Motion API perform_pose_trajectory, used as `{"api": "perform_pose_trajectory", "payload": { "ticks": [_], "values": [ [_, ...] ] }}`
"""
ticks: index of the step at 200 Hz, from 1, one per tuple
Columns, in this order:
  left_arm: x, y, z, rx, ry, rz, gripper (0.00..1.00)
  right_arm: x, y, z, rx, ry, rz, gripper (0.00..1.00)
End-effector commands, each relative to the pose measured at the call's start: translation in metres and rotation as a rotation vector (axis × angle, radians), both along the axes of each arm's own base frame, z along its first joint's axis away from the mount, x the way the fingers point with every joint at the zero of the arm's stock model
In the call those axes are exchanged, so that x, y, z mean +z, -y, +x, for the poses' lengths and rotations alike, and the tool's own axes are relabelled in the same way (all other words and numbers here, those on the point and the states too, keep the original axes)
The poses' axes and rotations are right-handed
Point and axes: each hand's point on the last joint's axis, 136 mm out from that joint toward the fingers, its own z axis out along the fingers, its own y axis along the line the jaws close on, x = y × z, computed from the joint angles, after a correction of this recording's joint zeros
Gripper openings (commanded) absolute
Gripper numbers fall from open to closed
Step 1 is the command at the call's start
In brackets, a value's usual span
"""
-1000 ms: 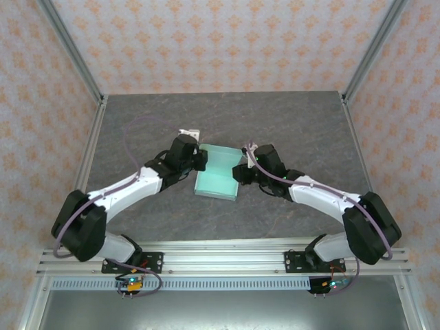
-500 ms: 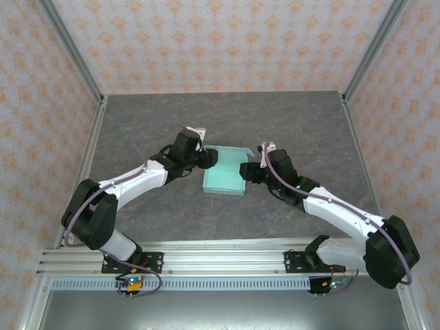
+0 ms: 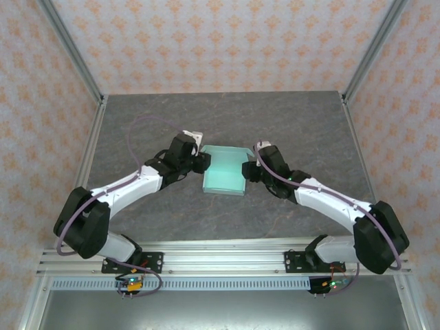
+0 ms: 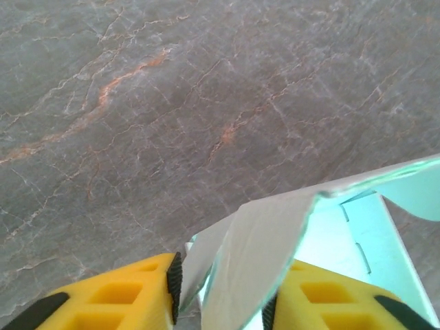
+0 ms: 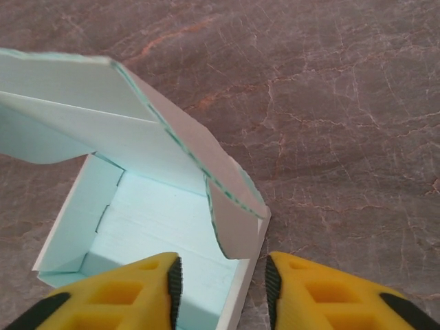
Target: Fold the paper box
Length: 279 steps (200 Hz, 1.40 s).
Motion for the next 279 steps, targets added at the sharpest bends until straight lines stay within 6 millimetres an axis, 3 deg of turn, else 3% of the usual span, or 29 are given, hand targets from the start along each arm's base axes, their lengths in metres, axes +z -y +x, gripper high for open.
{"api": "perform_pose_trajectory", "payload": {
  "ticks": [1, 63, 97, 107, 131, 143, 173, 225, 245, 279],
  "values": [
    [-0.002, -0.002, 0.006, -0.030, 0.023, 0.046, 0.26, 0.010, 0.000, 0.009, -0.019, 0.030, -0.022, 0.34],
    [-0.007, 0.003, 0.008, -0.026, -0.004, 0.026, 0.06, 0.005, -0.002, 0.011, -0.016, 0.021, -0.023, 0.25],
    [-0.006, 0.011, 0.008, -0.057, -0.003, 0.007, 0.04, 0.004, -0.002, 0.010, -0.009, 0.019, -0.033, 0.24],
    [-0.005, 0.011, 0.008, -0.069, 0.004, 0.022, 0.04, 0.008, 0.001, 0.010, -0.003, 0.035, -0.057, 0.29],
    [-0.006, 0.008, 0.004, -0.109, 0.009, 0.080, 0.03, 0.030, 0.016, 0.013, -0.003, 0.104, -0.117, 0.56],
    [-0.006, 0.006, 0.002, -0.129, 0.008, 0.101, 0.03, 0.039, 0.020, 0.015, 0.020, 0.124, -0.115, 0.59],
    [-0.001, 0.013, 0.001, -0.196, 0.013, 0.121, 0.03, 0.039, 0.014, 0.025, 0.099, 0.130, -0.074, 0.59],
    [-0.001, 0.022, 0.004, -0.252, -0.010, 0.141, 0.01, 0.032, 0.014, 0.061, 0.094, 0.154, -0.106, 0.54],
    [-0.002, 0.022, 0.005, -0.253, -0.016, 0.140, 0.01, 0.027, 0.013, 0.069, 0.079, 0.124, -0.105, 0.45],
    [-0.003, 0.020, 0.007, -0.220, -0.031, 0.133, 0.00, 0.020, 0.006, 0.065, 0.082, 0.094, -0.043, 0.31]
  ]
}}
